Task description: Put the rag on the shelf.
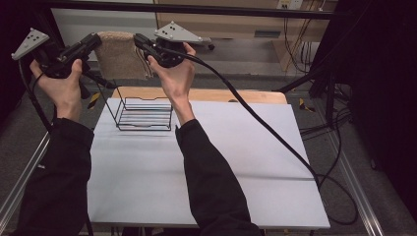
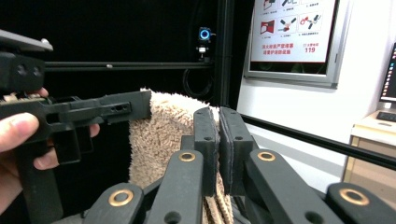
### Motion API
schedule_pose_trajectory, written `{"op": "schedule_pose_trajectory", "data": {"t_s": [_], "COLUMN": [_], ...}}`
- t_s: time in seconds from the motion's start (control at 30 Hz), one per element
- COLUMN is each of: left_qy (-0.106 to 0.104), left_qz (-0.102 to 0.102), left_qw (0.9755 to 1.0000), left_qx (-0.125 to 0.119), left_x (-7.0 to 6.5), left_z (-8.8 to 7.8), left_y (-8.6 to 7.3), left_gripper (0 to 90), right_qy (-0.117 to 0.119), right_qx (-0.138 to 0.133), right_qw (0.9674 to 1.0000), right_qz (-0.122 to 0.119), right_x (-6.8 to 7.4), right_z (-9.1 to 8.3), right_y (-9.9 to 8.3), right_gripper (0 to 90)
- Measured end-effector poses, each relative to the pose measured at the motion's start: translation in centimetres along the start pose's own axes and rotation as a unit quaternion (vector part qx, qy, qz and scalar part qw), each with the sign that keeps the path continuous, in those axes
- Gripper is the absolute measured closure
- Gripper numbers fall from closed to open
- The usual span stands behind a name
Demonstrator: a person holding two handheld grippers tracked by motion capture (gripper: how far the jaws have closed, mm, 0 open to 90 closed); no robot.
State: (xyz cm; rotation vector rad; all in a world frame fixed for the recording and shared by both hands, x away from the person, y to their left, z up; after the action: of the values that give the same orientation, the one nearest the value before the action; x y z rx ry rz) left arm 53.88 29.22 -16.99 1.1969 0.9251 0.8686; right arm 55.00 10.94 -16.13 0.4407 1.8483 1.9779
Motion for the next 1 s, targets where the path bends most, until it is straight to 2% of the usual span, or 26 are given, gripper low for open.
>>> {"op": "schedule_pose_trajectory", "data": {"t_s": [0.07,0.2,0.33,0.43,0.57,0.67,1.0], "left_qy": [0.005,0.004,0.014,0.018,0.026,0.027,0.026], "left_qz": [0.002,-0.012,-0.003,-0.007,-0.003,-0.009,0.002], "left_qw": [1.0000,0.9999,0.9999,0.9998,0.9996,0.9995,0.9994], "left_qx": [0.002,-0.004,0.001,0.005,0.012,0.015,0.025], "left_x": [0.2,0.8,1.2,1.4,1.8,2.1,2.6], "left_z": [0.2,0.5,1.3,2.0,3.1,3.8,4.8], "left_y": [0.2,0.4,0.3,0.1,-0.4,-0.9,-2.0], "left_gripper": [84.3,84.3,84.3,84.3,84.3,84.3,84.3], "right_qy": [-0.003,-0.003,-0.006,-0.011,-0.015,-0.018,-0.023], "right_qx": [0.004,0.002,0.004,0.007,0.014,0.018,0.034], "right_qw": [1.0000,0.9999,0.9999,0.9999,0.9997,0.9996,0.9991], "right_qz": [-0.008,-0.011,-0.014,-0.011,-0.013,-0.010,-0.013], "right_x": [-0.1,-0.3,-0.6,-1.3,-2.0,-2.5,-3.3], "right_z": [0.4,1.0,1.4,1.8,2.2,2.5,2.9], "right_y": [0.1,0.5,0.4,0.0,-0.5,-0.8,-1.7], "right_gripper": [86.5,86.5,86.5,86.5,86.5,86.5,86.5]}}
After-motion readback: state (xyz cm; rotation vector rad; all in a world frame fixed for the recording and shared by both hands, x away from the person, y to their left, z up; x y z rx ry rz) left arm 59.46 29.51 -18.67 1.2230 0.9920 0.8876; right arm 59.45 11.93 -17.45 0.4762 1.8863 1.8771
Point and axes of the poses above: each handheld gripper's, and its own axes: z roughly forward along the jaws, y roughly out of its top, x roughly to its left, the point moved 7 cm from there along z, roughly forward along the jaws, and after that the axes turned 9 degrees about y, right-handed, at the moved point
